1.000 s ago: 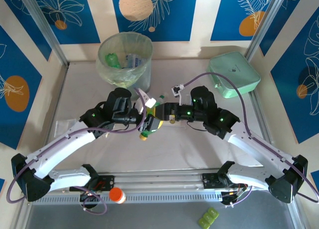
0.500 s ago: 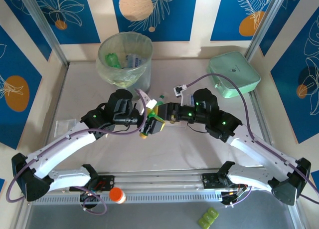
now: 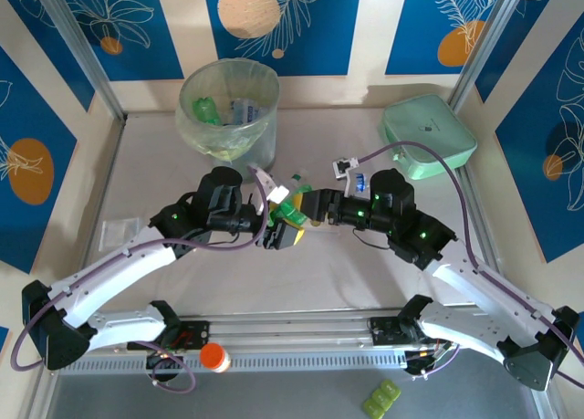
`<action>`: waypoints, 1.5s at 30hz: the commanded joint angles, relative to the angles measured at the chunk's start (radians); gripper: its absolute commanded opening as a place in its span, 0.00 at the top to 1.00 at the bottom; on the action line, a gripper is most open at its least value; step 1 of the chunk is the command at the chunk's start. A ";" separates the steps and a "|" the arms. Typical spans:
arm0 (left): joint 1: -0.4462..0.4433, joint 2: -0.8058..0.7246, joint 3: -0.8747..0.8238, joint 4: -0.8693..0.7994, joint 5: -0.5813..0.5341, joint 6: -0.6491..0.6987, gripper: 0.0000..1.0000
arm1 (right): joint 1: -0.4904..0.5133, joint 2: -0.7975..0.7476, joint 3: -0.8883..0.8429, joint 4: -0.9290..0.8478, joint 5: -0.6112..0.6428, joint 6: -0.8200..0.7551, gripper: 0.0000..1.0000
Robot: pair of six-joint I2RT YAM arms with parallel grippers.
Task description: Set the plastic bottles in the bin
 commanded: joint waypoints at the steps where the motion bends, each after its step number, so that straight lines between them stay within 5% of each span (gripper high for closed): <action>1: -0.011 0.006 0.039 -0.047 0.069 0.042 0.17 | -0.011 -0.034 -0.016 0.012 -0.014 0.008 0.39; 5: -0.011 -0.019 0.046 -0.087 0.046 0.075 0.14 | -0.033 -0.044 -0.012 -0.003 -0.036 0.008 0.40; 9: -0.011 -0.011 0.064 -0.115 0.031 0.093 0.35 | -0.039 -0.044 -0.021 0.014 -0.049 0.019 0.41; 17: -0.011 -0.005 0.079 -0.083 0.036 0.081 0.48 | -0.042 -0.058 -0.028 0.001 -0.048 0.019 0.40; 21: -0.007 -0.008 0.093 -0.082 0.009 0.066 0.49 | -0.053 -0.071 0.001 -0.058 -0.018 -0.010 0.06; 23: 0.007 0.001 0.105 -0.084 -0.031 0.044 0.49 | -0.057 -0.087 0.014 -0.091 0.003 -0.026 0.01; 29: 0.120 0.089 0.227 -0.123 -0.099 -0.064 0.49 | -0.096 -0.162 0.070 -0.227 0.059 -0.085 0.01; 34: 0.221 0.230 0.477 -0.282 -0.310 -0.131 0.49 | -0.151 -0.194 0.093 -0.305 0.048 -0.126 0.00; 45: 0.448 0.573 0.917 -0.412 -0.427 -0.359 0.52 | -0.188 -0.211 0.065 -0.385 0.052 -0.172 0.00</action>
